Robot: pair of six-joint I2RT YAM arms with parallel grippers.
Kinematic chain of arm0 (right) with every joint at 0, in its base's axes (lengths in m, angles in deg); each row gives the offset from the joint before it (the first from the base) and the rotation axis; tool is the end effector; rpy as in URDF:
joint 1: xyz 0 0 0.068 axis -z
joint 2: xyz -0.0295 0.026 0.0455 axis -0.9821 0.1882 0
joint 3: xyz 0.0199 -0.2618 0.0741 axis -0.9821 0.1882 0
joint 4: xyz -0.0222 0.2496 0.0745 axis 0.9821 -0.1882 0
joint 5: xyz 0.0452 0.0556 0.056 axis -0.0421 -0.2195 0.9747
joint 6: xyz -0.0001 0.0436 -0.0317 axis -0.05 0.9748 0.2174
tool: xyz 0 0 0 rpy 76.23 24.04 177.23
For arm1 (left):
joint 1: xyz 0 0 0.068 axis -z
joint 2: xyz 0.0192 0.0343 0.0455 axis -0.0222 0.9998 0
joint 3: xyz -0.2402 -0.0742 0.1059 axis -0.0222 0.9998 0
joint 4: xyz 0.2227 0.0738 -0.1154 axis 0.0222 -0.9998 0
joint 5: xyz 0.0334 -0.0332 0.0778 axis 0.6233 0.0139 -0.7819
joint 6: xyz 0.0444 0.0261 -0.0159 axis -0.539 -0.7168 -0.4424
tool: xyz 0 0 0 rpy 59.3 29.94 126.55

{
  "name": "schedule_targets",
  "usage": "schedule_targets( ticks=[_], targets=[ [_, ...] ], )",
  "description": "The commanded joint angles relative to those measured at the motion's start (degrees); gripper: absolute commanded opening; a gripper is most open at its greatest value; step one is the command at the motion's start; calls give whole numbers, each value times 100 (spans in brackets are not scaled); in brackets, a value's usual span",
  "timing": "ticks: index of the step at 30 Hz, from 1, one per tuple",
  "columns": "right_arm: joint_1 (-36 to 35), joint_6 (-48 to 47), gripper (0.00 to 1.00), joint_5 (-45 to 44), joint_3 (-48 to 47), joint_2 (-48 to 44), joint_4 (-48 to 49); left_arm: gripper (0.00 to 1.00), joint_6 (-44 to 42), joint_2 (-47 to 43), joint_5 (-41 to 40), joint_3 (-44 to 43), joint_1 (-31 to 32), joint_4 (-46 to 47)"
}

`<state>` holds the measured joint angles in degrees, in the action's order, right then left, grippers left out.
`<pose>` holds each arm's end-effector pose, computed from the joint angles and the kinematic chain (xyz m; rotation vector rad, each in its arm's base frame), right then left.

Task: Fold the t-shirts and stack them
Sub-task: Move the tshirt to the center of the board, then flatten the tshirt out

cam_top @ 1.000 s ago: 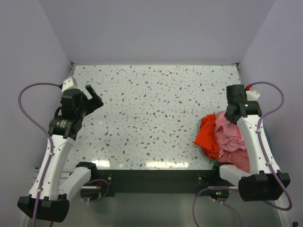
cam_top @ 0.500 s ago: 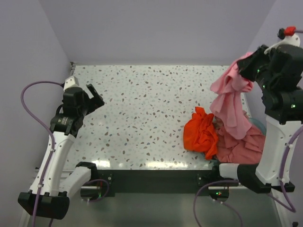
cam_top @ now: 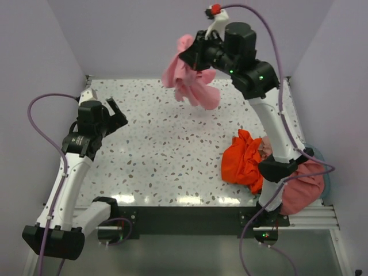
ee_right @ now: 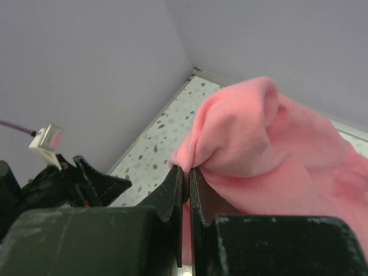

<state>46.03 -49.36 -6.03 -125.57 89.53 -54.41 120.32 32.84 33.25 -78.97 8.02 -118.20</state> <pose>0.2922 0.1961 0.5591 -0.3124 1.6990 0.7895 0.2031 -0.0169 0.3552 -0.6334 2.0538 -0.2061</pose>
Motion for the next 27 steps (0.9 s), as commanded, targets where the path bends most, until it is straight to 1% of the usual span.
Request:
schedule_targets(
  ticks=[1, 2, 4, 5, 6, 7, 8, 10, 11, 12, 13, 14, 15, 16, 18, 20, 22, 23, 24, 27],
  targets=[
    [-396, -163, 0, 339, -239, -79, 886, 100, -27, -24, -75, -348, -41, -98],
    [-405, -119, 0, 339, 214, -140, 939, 100, -18, -41, -101, -348, -41, -142],
    [-405, 21, 0, 51, 962, -517, 1080, 100, 0, -138, -180, -330, -41, -230],
    [-405, 48, 0, -73, 1923, -675, 1115, 100, 17, -208, -259, -304, -41, -265],
    [-388, 66, 0, -440, 2446, -1007, 1168, 100, 35, -235, -312, -304, -33, -283],
    [-370, 92, 0, -600, 2973, -1159, 1290, 100, 52, -244, -356, -304, -33, -361],
    [-318, 101, 3, -680, 3988, -1282, 1343, 100, 87, -252, -426, -304, -41, -406],
    [24, 197, 27, -506, 4803, -1484, 1370, 100, 114, -226, -453, -295, -33, -493],
    [165, 215, 42, -392, 5450, -1511, 1370, 100, 140, -200, -427, -234, -41, -511],
    [497, 216, 73, -321, 5718, -1520, 1370, 100, 149, -130, -392, -199, -33, -512],
    [622, 311, 84, -555, 5929, -1503, 1283, 100, 149, -95, -366, -138, -41, -529],
    [710, 303, 91, -671, 6201, -1494, 1239, 100, 175, 1, -357, -24, -33, -529],
    [772, 199, 99, -733, 6282, -1520, 1230, 100, 219, 55, -348, 38, -41, -529],
    [772, 7, 99, -959, 6318, -1616, 1169, 100, 237, 116, -313, 108, -41, -547],
    [746, -101, 99, -865, 6414, -1792, 1221, 100, 342, 301, -278, 284, -41, -582],
    [667, -153, 99, -1022, 6572, -2055, 1370, 100, 404, 467, -225, 477, -41, -547],
    [317, -215, 99, -1329, 6678, -2162, 1239, 100, 492, 556, -94, 670, -33, -450],
    [159, -241, 99, -1688, 6826, -2249, 1195, 100, 501, 617, -6, 741, -33, -398],
    [-156, -250, 99, -1770, 6941, -2294, 1177, 100, 492, 644, 91, 811, -33, -258],
    [-466, 108, 99, -1569, 7389, -2373, 1160, 100, 501, 740, 337, 1102, -33, -64]
  ],
)
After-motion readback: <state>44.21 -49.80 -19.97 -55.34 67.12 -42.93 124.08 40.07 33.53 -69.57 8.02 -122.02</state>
